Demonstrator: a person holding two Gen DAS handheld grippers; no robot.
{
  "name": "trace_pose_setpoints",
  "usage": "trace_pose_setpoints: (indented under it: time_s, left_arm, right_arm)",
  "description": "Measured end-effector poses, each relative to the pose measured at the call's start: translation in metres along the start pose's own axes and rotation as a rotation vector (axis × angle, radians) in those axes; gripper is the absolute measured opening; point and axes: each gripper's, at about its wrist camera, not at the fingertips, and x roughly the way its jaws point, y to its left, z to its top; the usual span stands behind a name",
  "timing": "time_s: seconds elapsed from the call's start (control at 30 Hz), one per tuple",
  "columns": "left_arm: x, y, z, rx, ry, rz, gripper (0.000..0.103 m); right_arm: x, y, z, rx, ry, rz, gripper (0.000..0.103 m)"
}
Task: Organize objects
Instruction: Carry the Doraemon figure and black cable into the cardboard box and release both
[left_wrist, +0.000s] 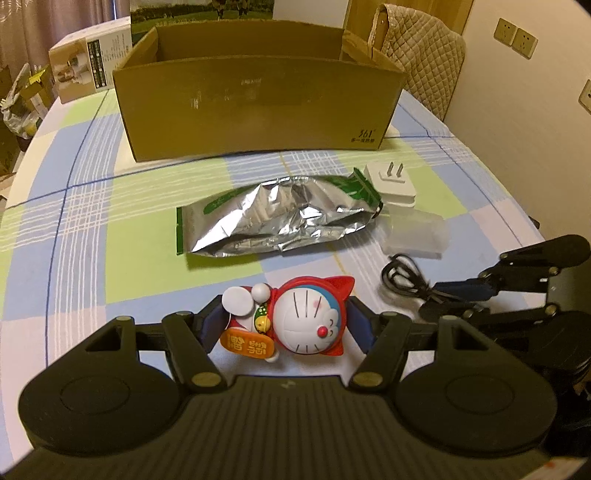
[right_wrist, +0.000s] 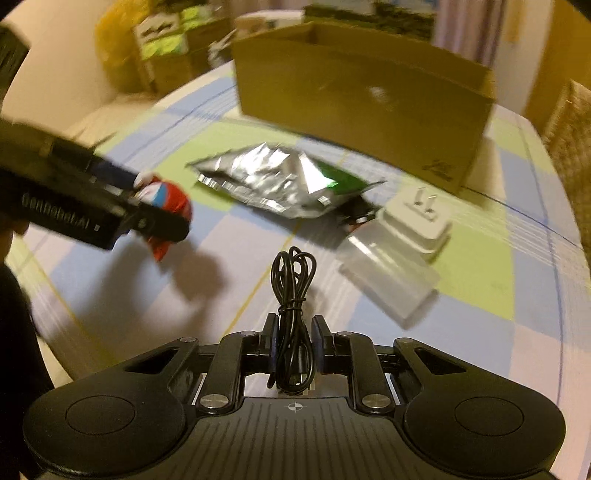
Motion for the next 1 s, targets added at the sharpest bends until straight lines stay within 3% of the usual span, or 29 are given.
trace_pose_setpoints:
  time_s: [0.23,1.0]
  left_arm:
    - [-0.019,-0.006,0.006,-0.022,-0.017,0.037,0.064]
    - [-0.063,-0.013,0.018,-0.051,-0.060,0.070,0.064]
  right_arm:
    - [-0.027,-0.010,0.013,0.100,-0.045,-0.007,0.015]
    - [-0.074,-0.011,0.038,0.151,-0.124,-0.018,0.015]
